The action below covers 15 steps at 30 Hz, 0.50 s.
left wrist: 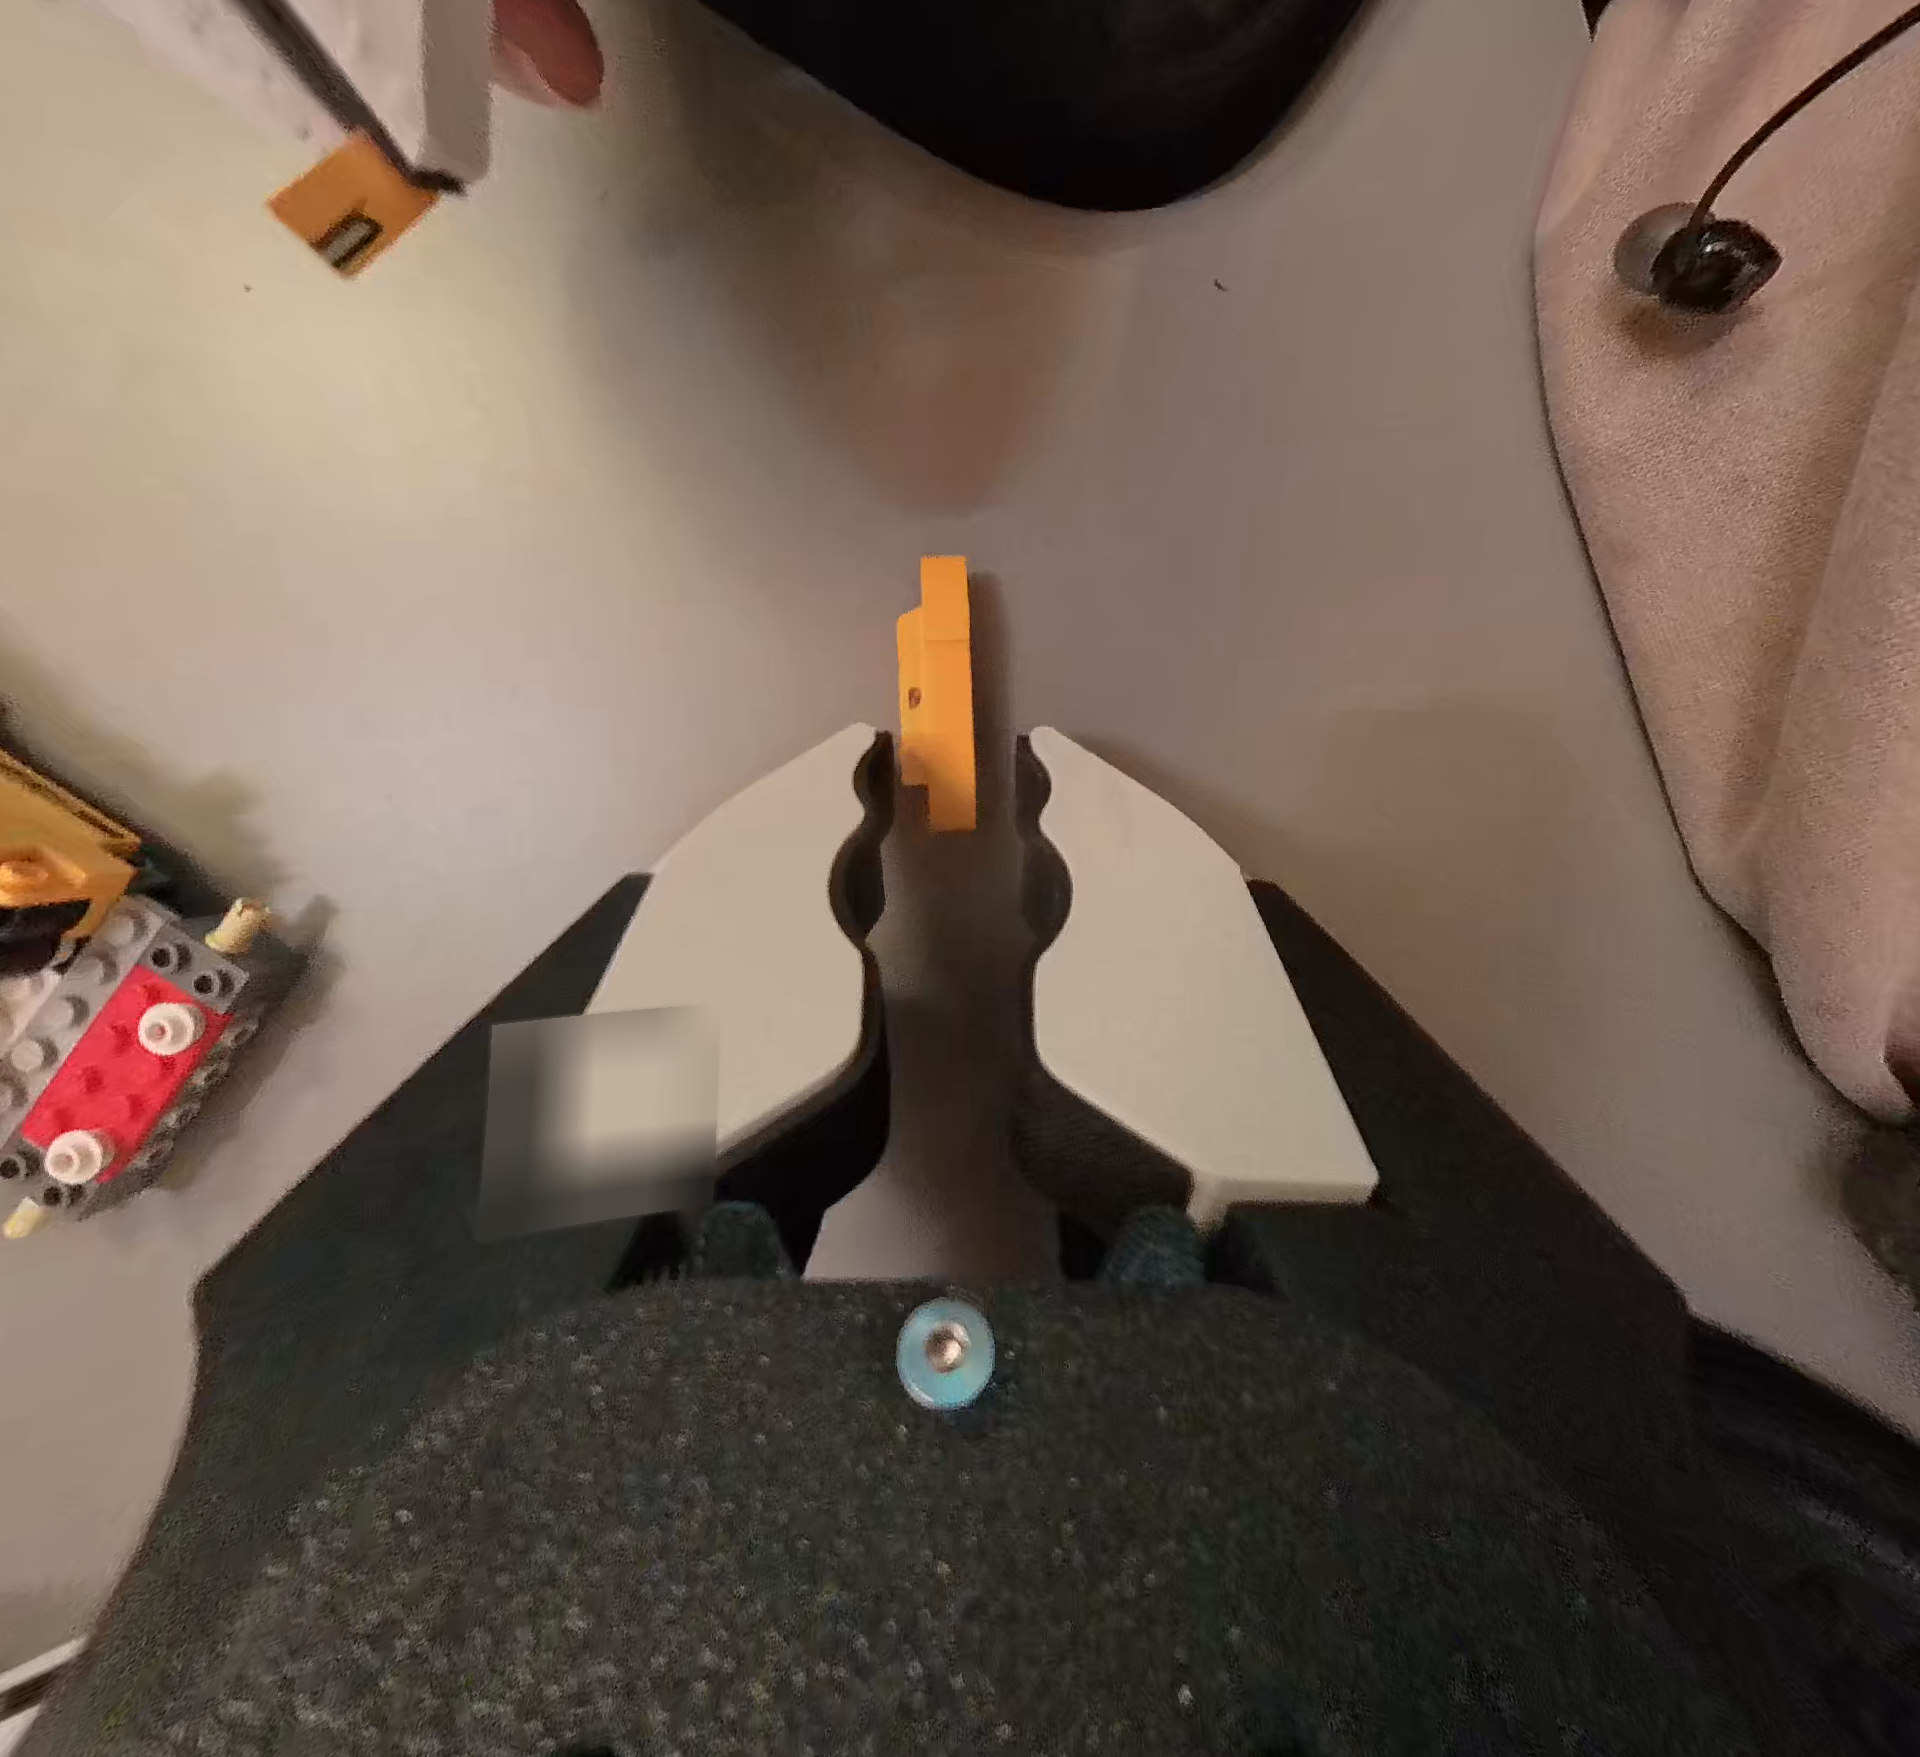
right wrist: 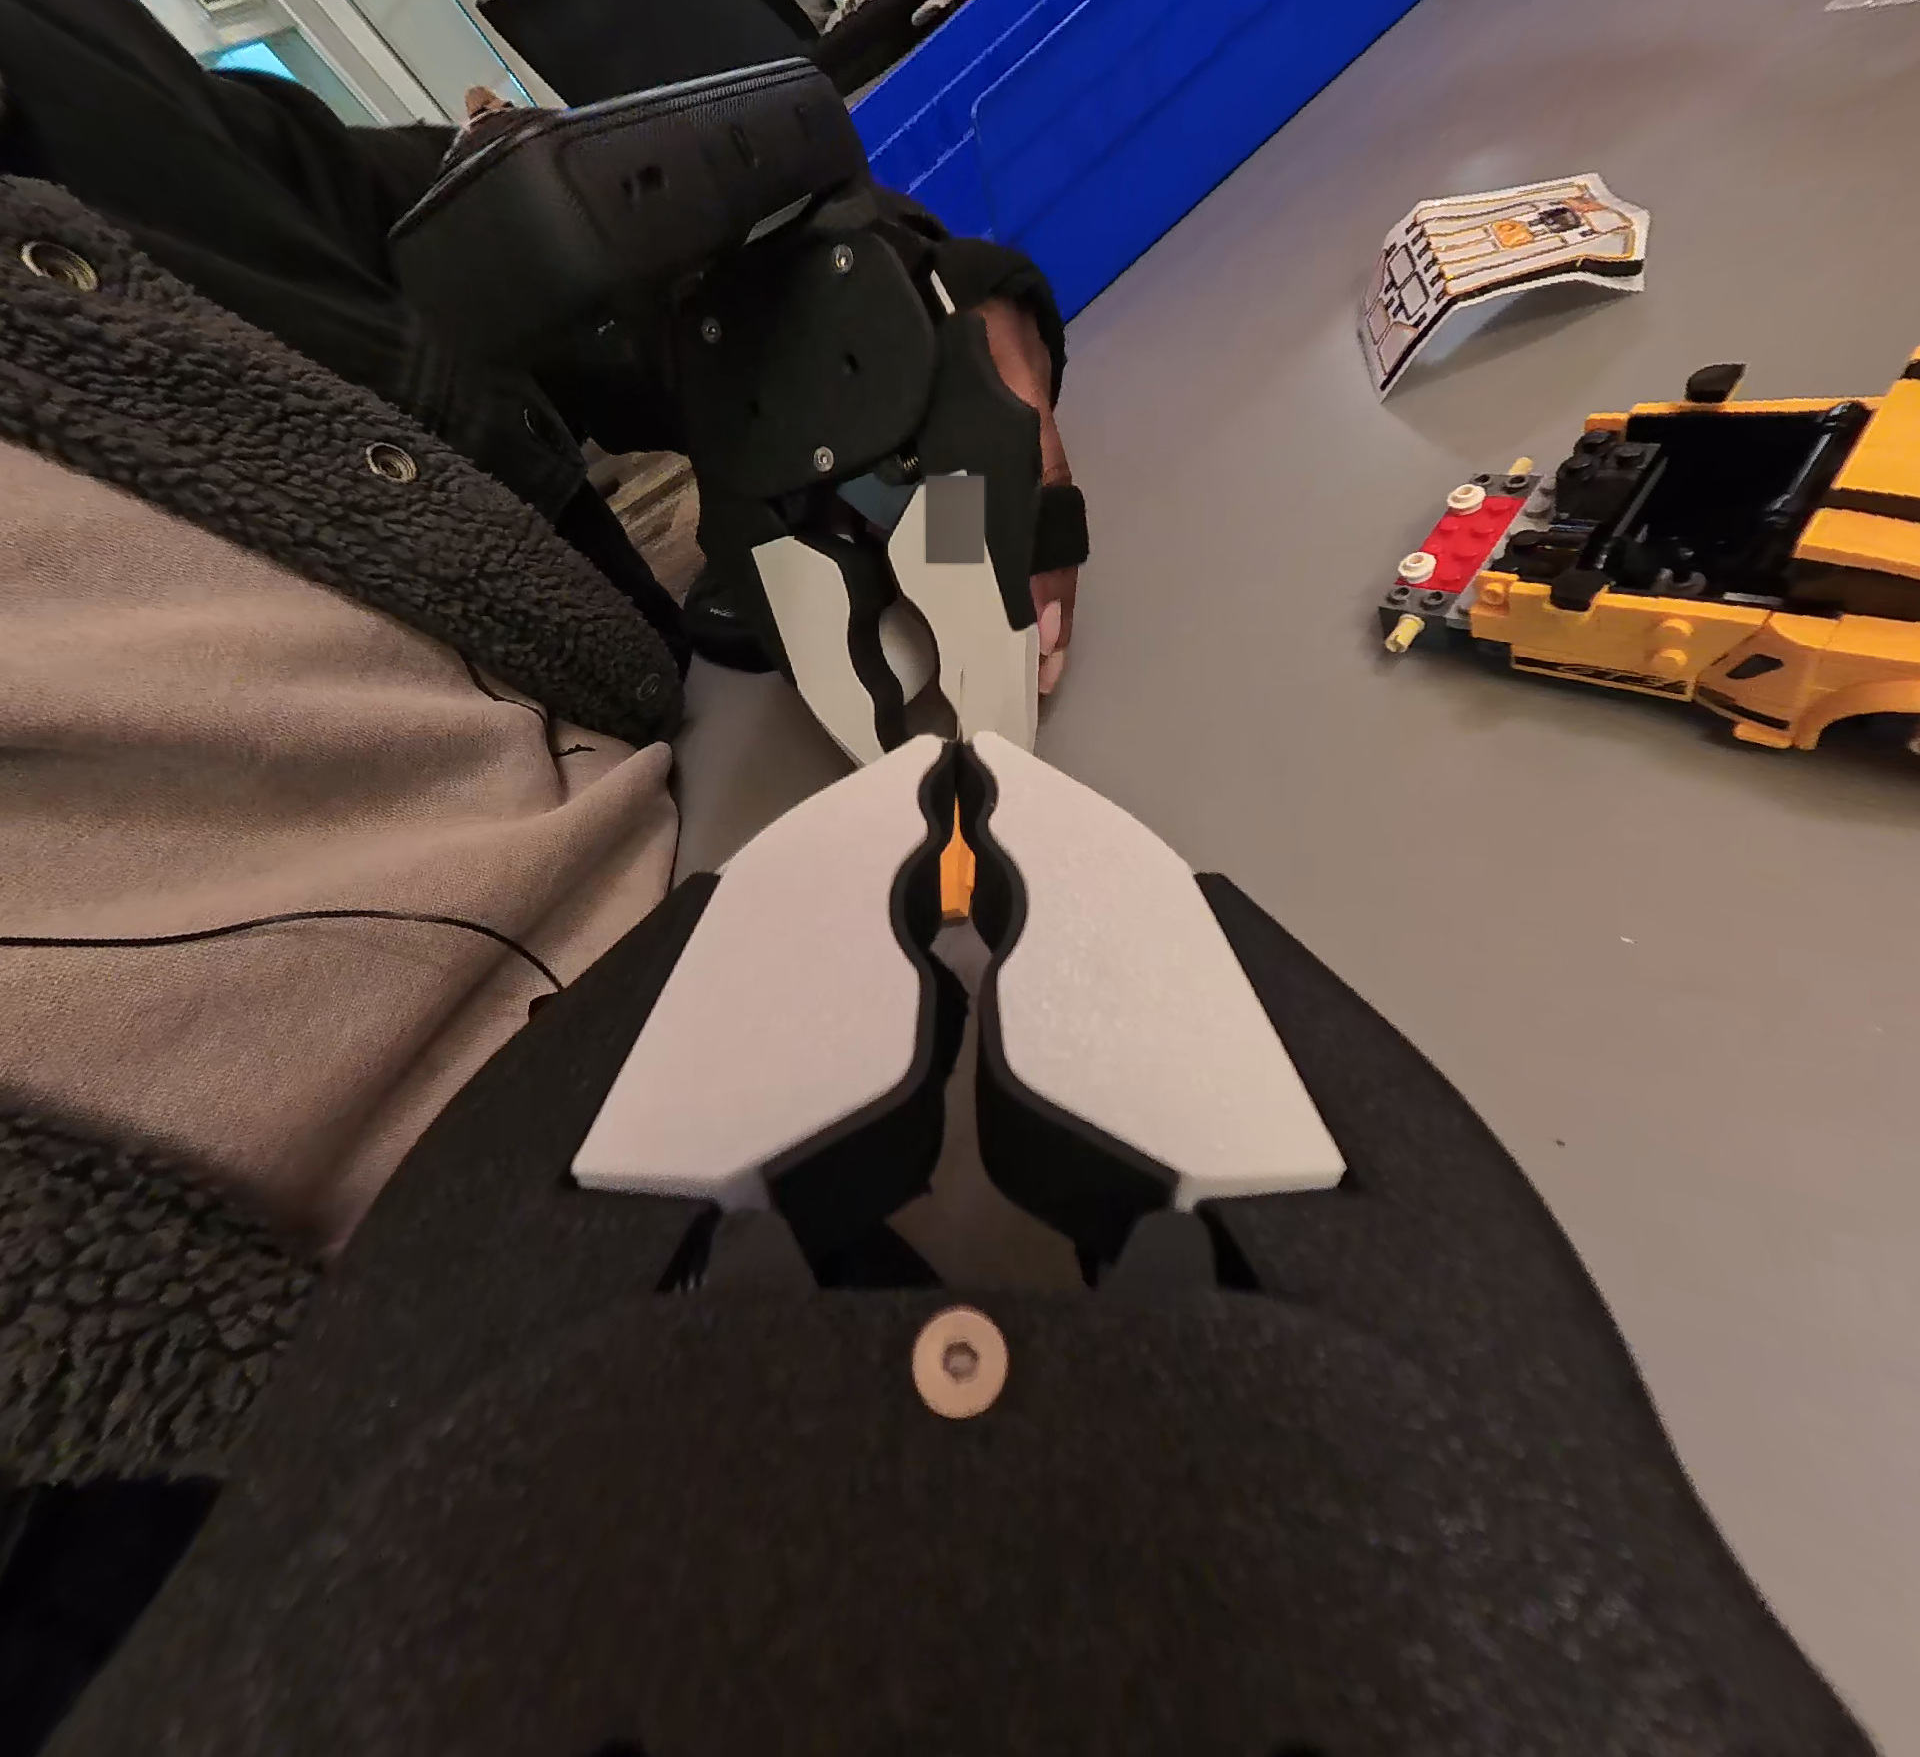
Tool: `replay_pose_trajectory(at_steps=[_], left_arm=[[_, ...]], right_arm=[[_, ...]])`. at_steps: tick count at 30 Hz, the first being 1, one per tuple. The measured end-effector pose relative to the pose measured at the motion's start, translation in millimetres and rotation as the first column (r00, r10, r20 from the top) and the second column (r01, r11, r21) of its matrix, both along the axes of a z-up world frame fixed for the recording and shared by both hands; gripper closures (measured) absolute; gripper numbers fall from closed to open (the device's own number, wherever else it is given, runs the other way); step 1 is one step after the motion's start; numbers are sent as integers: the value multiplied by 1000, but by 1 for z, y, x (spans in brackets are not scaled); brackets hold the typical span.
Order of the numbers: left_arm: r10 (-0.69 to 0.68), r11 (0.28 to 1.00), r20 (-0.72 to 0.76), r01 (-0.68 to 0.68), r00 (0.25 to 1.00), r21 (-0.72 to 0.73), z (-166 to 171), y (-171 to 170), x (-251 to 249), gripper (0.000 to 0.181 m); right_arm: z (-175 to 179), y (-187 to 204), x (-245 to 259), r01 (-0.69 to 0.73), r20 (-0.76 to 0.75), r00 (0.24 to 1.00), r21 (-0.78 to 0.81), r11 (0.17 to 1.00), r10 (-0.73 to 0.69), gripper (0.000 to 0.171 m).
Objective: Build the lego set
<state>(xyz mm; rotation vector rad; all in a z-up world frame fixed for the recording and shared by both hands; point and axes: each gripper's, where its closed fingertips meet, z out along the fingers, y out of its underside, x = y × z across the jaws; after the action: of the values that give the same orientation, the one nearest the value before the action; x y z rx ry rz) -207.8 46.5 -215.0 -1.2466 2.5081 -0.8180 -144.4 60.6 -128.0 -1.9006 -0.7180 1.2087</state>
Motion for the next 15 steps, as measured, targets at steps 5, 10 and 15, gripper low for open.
replay_pose_trajectory(at_steps=[5, 10, 15], left_arm=[[9, 1000, 2, -9, 1000, -17, -4, -3, -5, 164], [22, 999, 18, -21, 1000, -31, -3, -6, -8, 163], [48, 998, 44, -46, 998, -53, 3, -5, -12, 157]], right_arm=[[-2, 1, 0, 1, 0, 1000, -9, 1000, -1, 171], [-2, 1, 0, 0, 2, 1000, -14, 1000, 0, 171], [-6, -3, -6, -32, 45, 998, -19, 999, 33, 171]])
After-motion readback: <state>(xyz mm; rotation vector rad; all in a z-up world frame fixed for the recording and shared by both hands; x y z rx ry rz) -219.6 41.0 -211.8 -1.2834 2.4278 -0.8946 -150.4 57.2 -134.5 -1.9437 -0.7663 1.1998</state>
